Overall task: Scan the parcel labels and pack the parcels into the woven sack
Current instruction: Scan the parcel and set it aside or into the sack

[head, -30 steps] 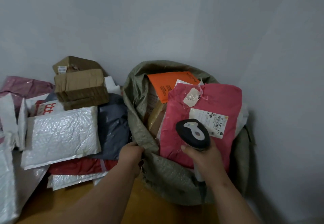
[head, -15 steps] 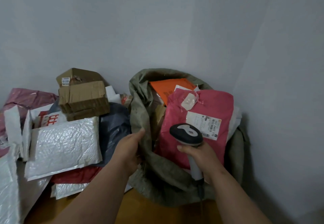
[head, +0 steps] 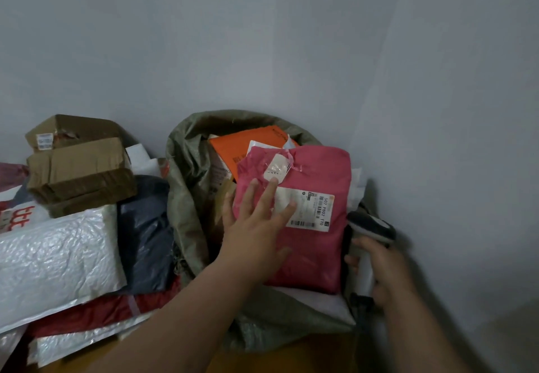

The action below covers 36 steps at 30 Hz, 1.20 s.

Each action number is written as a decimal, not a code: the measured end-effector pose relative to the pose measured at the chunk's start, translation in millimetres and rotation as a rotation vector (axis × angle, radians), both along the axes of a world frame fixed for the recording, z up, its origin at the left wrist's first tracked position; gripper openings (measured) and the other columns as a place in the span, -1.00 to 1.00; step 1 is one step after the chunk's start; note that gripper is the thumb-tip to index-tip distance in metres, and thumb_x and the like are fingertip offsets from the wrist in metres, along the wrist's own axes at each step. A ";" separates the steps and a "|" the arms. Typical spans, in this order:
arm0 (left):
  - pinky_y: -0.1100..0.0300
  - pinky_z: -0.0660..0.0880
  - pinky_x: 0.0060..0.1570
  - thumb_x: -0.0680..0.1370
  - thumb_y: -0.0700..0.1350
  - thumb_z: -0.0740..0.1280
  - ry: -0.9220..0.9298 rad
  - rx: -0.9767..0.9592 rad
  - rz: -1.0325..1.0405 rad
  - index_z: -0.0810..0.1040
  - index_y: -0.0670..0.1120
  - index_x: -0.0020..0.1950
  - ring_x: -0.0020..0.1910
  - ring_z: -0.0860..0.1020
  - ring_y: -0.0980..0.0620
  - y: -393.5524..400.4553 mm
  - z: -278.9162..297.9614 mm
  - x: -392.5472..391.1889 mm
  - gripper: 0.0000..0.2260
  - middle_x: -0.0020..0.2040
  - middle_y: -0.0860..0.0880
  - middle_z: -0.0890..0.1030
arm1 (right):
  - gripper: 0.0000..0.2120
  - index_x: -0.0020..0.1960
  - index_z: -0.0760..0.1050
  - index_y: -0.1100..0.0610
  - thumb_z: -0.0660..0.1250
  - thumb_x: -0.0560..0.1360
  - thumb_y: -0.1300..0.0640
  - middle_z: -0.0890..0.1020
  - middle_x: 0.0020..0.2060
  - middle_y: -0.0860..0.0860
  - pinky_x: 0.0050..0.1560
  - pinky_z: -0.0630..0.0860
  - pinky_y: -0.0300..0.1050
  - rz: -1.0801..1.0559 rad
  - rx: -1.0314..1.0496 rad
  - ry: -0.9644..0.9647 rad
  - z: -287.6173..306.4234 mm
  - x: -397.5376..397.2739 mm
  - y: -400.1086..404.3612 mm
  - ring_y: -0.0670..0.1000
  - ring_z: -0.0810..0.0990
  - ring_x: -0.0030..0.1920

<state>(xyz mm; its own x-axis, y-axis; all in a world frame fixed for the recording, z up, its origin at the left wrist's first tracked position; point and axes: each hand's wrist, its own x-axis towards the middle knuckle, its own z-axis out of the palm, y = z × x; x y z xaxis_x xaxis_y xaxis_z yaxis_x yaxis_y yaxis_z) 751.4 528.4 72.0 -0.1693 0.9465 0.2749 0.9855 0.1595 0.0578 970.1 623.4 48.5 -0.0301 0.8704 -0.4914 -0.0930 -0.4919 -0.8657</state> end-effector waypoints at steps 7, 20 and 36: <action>-0.34 -0.49 0.34 0.41 0.35 0.31 -0.050 -0.219 0.024 -0.19 0.37 0.52 0.42 -0.59 -0.06 16.2 -16.0 -9.2 -0.15 0.44 0.15 -0.57 | -0.74 0.08 0.62 0.26 0.46 0.42 0.22 0.71 -0.25 0.17 -0.39 0.59 -0.08 0.002 -0.230 0.212 -9.7 -13.0 10.6 0.11 0.66 -0.25; -0.35 -0.02 0.44 0.41 0.46 0.26 -0.168 -0.268 0.127 -0.16 0.45 0.50 0.52 -0.24 -0.27 26.4 -23.2 -10.6 -0.19 0.57 0.03 -0.33 | -0.72 -0.09 0.66 -0.28 0.53 0.30 0.07 0.72 -0.17 -0.23 -0.23 0.57 -0.36 -0.053 0.926 0.088 141.9 -29.9 -20.9 -0.21 0.69 -0.12; -0.17 0.37 0.26 0.57 0.05 0.32 -0.792 0.342 0.705 0.52 0.03 0.36 0.34 0.37 -0.24 2.1 -12.4 -40.0 -0.64 0.36 -0.17 0.45 | -0.64 -0.33 0.63 -0.24 0.53 0.36 0.25 0.61 -0.49 -0.25 -0.21 0.52 -0.11 -0.096 0.581 -0.226 77.4 -13.4 -16.4 -0.19 0.58 -0.40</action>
